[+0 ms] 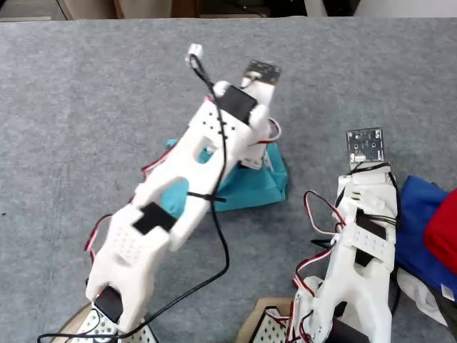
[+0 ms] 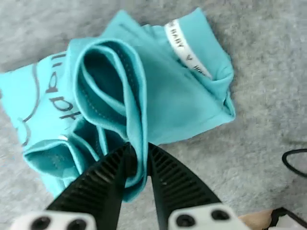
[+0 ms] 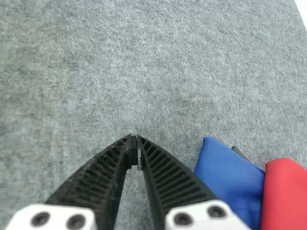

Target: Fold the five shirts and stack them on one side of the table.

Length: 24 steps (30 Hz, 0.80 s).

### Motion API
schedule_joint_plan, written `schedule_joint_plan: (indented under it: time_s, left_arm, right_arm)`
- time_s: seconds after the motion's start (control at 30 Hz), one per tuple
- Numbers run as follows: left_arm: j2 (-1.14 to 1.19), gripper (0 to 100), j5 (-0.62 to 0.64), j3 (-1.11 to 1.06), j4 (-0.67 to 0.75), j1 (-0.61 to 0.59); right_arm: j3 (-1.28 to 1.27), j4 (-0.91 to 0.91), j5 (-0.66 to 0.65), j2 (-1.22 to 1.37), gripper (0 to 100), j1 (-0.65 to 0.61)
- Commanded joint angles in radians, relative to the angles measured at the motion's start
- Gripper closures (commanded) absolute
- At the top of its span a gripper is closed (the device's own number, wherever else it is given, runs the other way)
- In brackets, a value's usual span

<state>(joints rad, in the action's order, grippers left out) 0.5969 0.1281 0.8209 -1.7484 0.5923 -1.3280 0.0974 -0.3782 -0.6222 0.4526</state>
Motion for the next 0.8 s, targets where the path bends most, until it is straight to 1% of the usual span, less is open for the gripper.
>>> schedule_joint_plan:
  time_s: [0.0,0.2,0.27,0.33,0.77]
  left_arm:
    - [0.073,98,0.017,0.155,-0.011,0.020]
    - [0.170,98,0.055,0.325,-0.011,0.029]
    - [0.182,98,0.095,0.345,-0.011,0.028]
    - [0.199,98,0.127,0.359,-0.009,0.025]
    - [0.239,98,0.130,0.370,-0.009,0.064]
  right_arm:
    - [-0.002,-0.021,0.002,-0.028,99.2,0.012]
    - [-0.002,-0.021,0.002,-0.028,99.2,0.012]
    - [-0.002,-0.021,0.002,-0.028,99.2,0.012]
    - [-0.002,-0.021,0.002,-0.028,99.2,0.012]
    - [-0.002,-0.021,0.002,-0.028,99.2,0.010]
